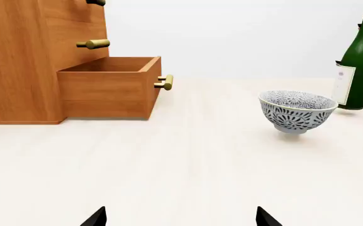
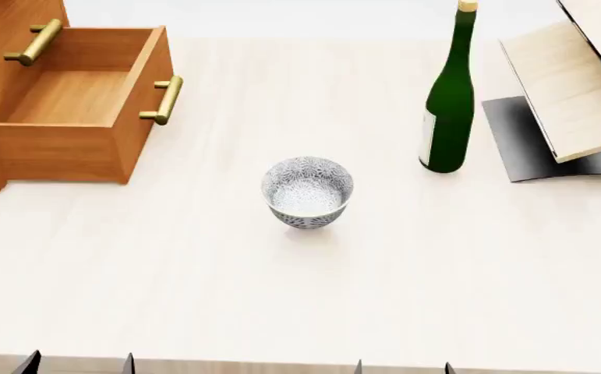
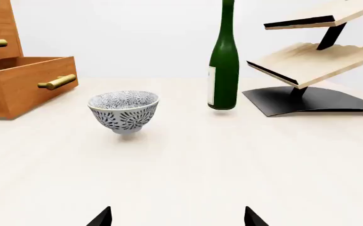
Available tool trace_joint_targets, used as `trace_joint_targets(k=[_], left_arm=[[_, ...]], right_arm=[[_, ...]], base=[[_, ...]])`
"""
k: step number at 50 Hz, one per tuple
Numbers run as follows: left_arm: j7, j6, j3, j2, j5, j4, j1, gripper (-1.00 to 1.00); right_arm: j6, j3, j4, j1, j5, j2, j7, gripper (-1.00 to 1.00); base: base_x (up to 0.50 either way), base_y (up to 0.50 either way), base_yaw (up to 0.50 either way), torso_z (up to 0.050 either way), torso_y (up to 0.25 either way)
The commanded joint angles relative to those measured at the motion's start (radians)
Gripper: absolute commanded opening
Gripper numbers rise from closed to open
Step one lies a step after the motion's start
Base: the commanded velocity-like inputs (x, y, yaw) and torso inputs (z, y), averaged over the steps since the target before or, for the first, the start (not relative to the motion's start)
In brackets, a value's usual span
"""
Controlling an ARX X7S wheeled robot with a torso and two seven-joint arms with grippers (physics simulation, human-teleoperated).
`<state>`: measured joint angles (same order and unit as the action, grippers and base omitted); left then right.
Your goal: Put the bowl in the bottom drawer of the cabinet and close it.
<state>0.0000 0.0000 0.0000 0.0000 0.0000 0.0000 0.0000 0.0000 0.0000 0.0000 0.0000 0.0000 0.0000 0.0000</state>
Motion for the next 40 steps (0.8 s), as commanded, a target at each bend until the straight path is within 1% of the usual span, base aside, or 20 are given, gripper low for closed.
trace_joint_targets(k=[1, 12, 13, 14, 16, 18, 20, 24, 26, 27, 31, 33, 34, 36, 38, 40], left_arm=[[-0.007, -0.003, 0.020, -0.016, -0.027, 0.008, 0.003, 1.00], [-0.044, 0.000, 0.056, -0.046, -0.060, -0.011, -0.004, 1.00], [-0.066, -0.019, 0.066, -0.050, -0.030, -0.003, -0.005, 1.00], [-0.050, -0.024, 0.024, -0.011, 0.057, -0.017, -0.009, 1.00], [-0.066, -0.026, 0.037, -0.020, 0.049, -0.016, -0.005, 1.00], [-0.074, -0.029, 0.050, -0.028, 0.049, -0.008, -0.001, 1.00], [-0.080, -0.036, 0.056, -0.033, 0.041, -0.002, 0.000, 1.00], [-0.097, -0.041, 0.075, -0.041, 0.044, -0.005, -0.003, 1.00], [-0.101, -0.052, 0.084, -0.043, 0.041, 0.009, -0.002, 1.00], [-0.104, -0.055, 0.087, -0.044, 0.040, 0.015, -0.003, 1.00], [-0.115, -0.085, 0.101, -0.055, 0.048, 0.084, -0.001, 1.00], [-0.119, -0.105, 0.103, -0.062, 0.049, 0.144, 0.006, 1.00], [-0.121, -0.130, 0.103, -0.066, 0.053, 0.201, 0.013, 1.00], [-0.126, -0.175, 0.097, -0.070, 0.050, 0.290, 0.023, 1.00], [-0.134, -0.215, 0.097, -0.077, 0.061, 0.392, 0.036, 1.00], [-0.141, -0.247, 0.104, -0.083, 0.080, 0.441, 0.038, 1.00]], right_arm=[[0.010, -0.022, -0.012, -0.003, 0.009, 0.016, 0.023, 1.00], [0.003, -0.059, -0.003, 0.000, 0.043, 0.046, 0.059, 1.00], [0.006, -0.057, -0.017, -0.006, 0.044, 0.046, 0.070, 1.00], [0.009, -0.014, -0.024, -0.010, 0.004, 0.008, 0.028, 1.00], [0.003, -0.041, -0.017, -0.012, -0.051, 0.026, 0.069, 1.00], [0.007, -0.047, -0.010, -0.010, -0.053, 0.028, 0.092, 1.00], [-0.087, -0.074, 0.028, -0.007, -0.108, 0.043, 0.132, 1.00], [-0.021, -0.099, 0.024, 0.001, -0.109, 0.052, 0.116, 1.00], [-0.008, -0.120, 0.025, 0.006, -0.169, 0.066, 0.145, 1.00], [-0.006, -0.112, 0.012, 0.007, -0.151, 0.061, 0.146, 1.00], [-0.055, -0.116, -0.072, 0.004, -0.171, 0.072, 0.177, 1.00], [-0.033, -0.109, -0.137, 0.004, -0.152, 0.066, 0.176, 1.00], [0.020, -0.115, -0.196, 0.002, -0.158, 0.066, 0.166, 1.00], [0.018, -0.118, -0.254, -0.004, -0.150, 0.066, 0.166, 1.00], [0.053, -0.126, -0.333, -0.005, -0.166, 0.067, 0.166, 1.00], [0.071, -0.129, -0.379, -0.005, -0.160, 0.069, 0.161, 1.00]], base=[[0.00, 0.00, 0.00, 0.000, 0.000], [0.00, 0.00, 0.00, 0.000, 0.000], [0.00, 0.00, 0.00, 0.000, 0.000], [0.00, 0.00, 0.00, 0.000, 0.000], [0.00, 0.00, 0.00, 0.000, 0.000], [0.00, 0.00, 0.00, 0.000, 0.000], [0.00, 0.00, 0.00, 0.000, 0.000], [0.00, 0.00, 0.00, 0.000, 0.000], [0.00, 0.00, 0.00, 0.000, 0.000], [0.00, 0.00, 0.00, 0.000, 0.000], [0.00, 0.00, 0.00, 0.000, 0.000], [0.00, 0.00, 0.00, 0.000, 0.000], [0.00, 0.00, 0.00, 0.000, 0.000], [0.00, 0.00, 0.00, 0.000, 0.000], [0.00, 0.00, 0.00, 0.000, 0.000], [0.00, 0.00, 0.00, 0.000, 0.000]])
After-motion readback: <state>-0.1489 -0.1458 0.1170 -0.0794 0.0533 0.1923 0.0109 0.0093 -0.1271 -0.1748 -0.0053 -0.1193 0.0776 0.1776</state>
